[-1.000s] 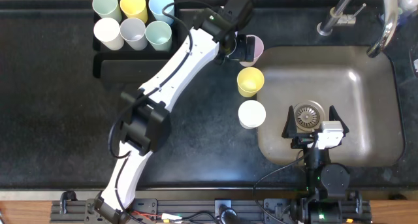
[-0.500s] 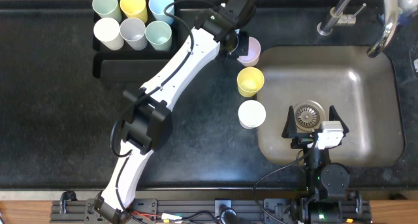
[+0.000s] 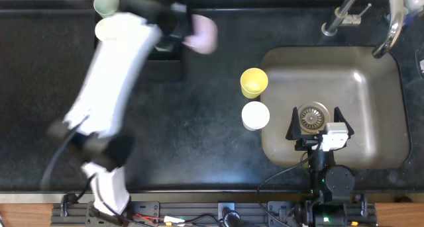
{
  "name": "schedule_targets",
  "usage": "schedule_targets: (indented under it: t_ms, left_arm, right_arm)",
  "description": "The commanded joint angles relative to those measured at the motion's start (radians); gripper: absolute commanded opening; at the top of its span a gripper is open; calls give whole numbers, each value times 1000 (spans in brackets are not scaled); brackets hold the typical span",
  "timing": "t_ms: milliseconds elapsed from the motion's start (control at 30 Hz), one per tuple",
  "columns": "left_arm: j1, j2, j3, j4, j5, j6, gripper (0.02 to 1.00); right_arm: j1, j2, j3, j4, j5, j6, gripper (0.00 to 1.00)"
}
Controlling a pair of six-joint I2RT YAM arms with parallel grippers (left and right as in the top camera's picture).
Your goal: Store Cups
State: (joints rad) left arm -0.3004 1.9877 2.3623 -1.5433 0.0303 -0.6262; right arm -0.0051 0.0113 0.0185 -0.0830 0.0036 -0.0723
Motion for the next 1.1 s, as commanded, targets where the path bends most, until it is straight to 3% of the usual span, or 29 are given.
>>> schedule_targets:
  t_ms: [33,200,467,767,1100]
  left_arm:
    - [219,-190,-129,-66,-82,-60,36]
    - [378,-247,-391,60,-8,-59,36]
    - [403,-190,-452,140,-51,-60,36]
    - [488,-117,-452,129,-50,-56,36]
    - [491,-40,-452,215,-25,-64,36]
  right_arm:
    - [-1,-6,-13,4,-7,-3,996]
    - [-1,-6,-13,4,-7,-3,996]
    - [-1,-6,-13,4,-7,-3,998]
    - [-1,-6,-13,4,-7,-3,996]
    - [-1,-6,-13,4,-7,-3,996]
